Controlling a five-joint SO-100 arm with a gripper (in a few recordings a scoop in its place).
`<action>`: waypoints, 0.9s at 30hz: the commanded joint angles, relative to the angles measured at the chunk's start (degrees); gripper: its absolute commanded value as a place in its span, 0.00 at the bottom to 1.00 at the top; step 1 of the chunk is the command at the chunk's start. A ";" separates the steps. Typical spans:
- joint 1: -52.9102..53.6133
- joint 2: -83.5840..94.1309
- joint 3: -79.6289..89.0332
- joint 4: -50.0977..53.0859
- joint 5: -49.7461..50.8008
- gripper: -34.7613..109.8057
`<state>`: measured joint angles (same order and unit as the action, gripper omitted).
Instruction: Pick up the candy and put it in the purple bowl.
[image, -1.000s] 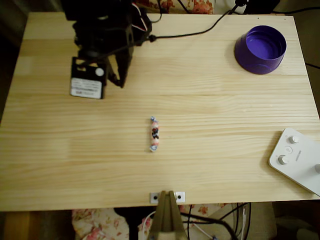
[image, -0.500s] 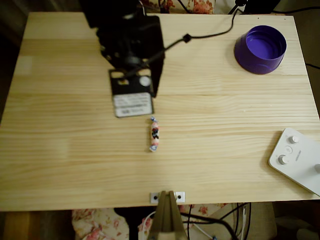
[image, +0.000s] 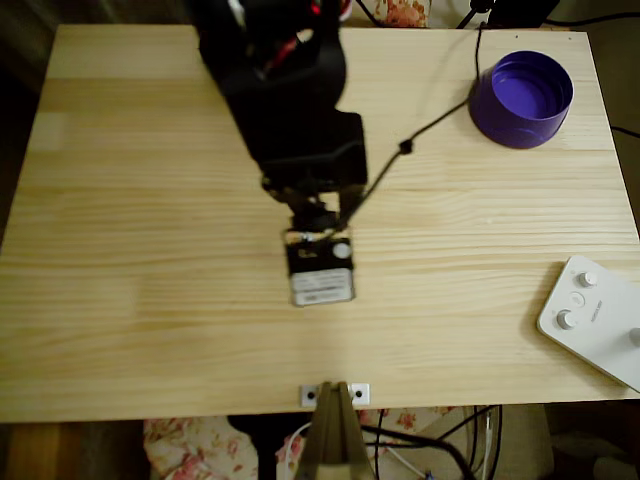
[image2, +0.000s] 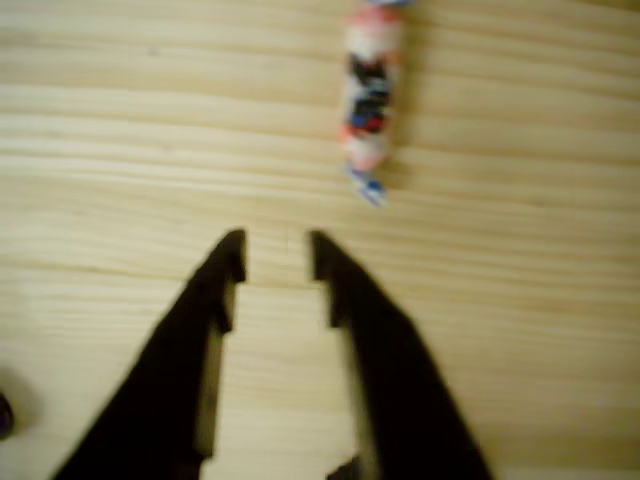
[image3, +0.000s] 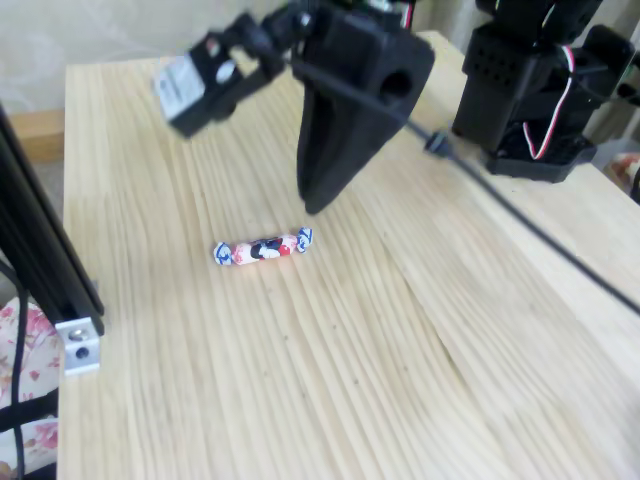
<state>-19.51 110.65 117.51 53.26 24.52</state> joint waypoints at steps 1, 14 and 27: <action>-0.70 -3.16 -7.65 -0.88 1.49 0.35; 4.83 -15.38 -13.36 -5.01 0.18 0.42; 5.89 -21.27 -12.22 -6.50 2.55 0.37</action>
<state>-14.24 88.42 109.42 47.11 25.14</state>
